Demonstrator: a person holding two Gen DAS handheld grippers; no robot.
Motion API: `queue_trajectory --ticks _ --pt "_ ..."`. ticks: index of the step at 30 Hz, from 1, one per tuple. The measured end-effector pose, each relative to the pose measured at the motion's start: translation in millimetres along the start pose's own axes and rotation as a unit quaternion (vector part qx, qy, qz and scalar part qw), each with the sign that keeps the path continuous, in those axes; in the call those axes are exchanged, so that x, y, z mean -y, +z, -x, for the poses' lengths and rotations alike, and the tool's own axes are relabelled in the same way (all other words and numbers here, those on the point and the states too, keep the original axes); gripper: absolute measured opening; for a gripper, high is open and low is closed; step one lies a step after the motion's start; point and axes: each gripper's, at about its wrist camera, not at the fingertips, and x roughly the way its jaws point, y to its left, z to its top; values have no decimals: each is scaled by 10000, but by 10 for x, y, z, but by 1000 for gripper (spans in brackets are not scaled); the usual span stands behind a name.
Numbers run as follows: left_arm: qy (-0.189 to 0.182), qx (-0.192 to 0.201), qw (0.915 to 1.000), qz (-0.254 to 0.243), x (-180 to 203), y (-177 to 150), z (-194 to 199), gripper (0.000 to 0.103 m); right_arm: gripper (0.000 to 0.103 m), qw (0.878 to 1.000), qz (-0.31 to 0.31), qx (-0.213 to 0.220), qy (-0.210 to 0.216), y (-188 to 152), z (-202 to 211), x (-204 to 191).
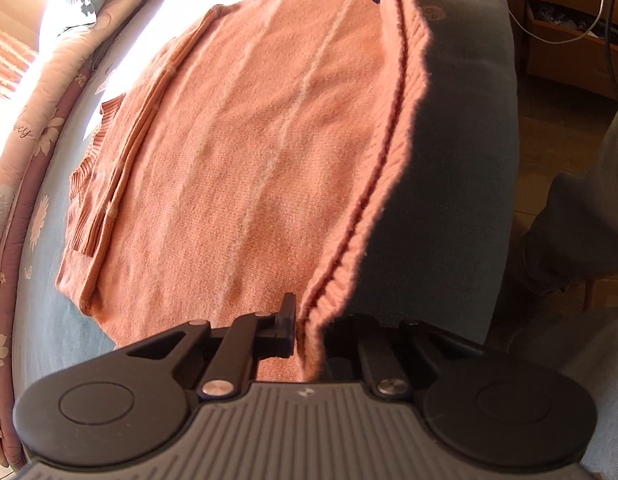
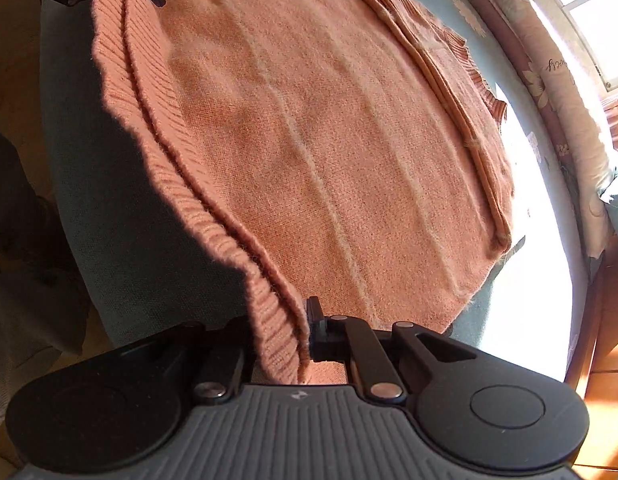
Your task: Fold clothes
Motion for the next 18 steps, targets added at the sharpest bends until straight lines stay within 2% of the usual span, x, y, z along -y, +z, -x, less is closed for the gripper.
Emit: queue_trajectory --ticks 9,13,18 --pt "420 -140 9990 43 -378 229 26 7 10 9995 -20 315 -100 70 80 347" --pt "669 -86 9977 32 -553 277 -55 7 10 9988 59 401 -265 128 73 491" --pt "771 33 9970 74 -715 261 -132 7 10 9976 120 363 -584 274 27 599"
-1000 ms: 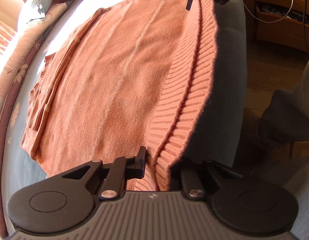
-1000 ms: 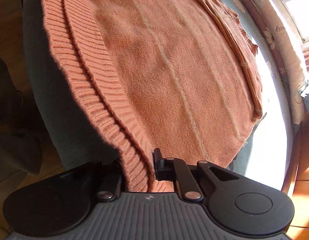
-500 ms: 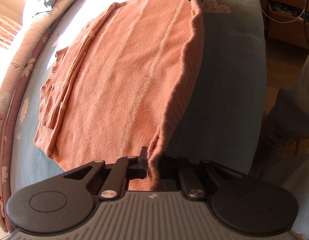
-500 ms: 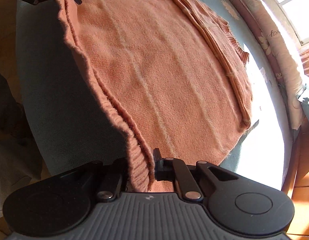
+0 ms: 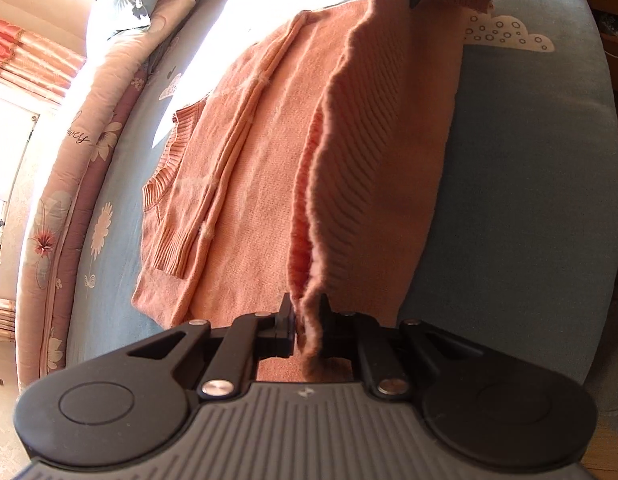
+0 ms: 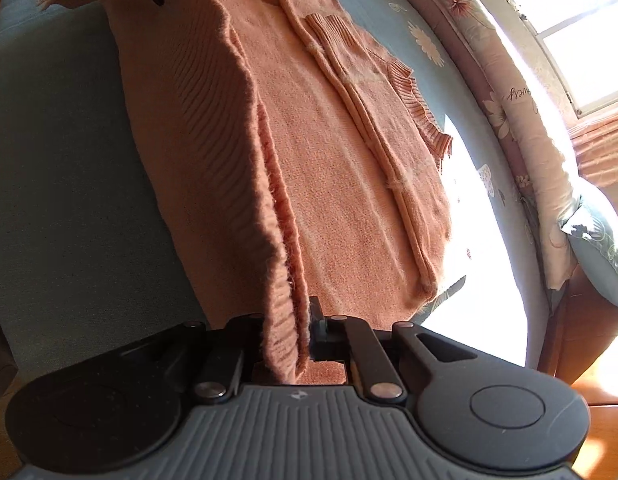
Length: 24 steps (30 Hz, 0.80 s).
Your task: Fold clothes
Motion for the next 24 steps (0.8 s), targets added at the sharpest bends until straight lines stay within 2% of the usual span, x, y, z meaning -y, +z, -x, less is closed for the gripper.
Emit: queue_trajectory --ticks 9,13,17,24 --pt "131 505 9986 -57 -455 -32 -274 8 10 9976 -154 -339 -577 325 -148 240" --pt "236 663 9975 111 -779 49 -469 8 10 9951 -281 -458 -824 454 -269 407" --pt "397 692 9966 223 -1007 139 -684 9 10 9933 -337 -420 -1021 540 -424 589" --pt "751 614 9951 207 -1148 284 -892 9 10 9922 -335 -253 -1174 577 -708 839"
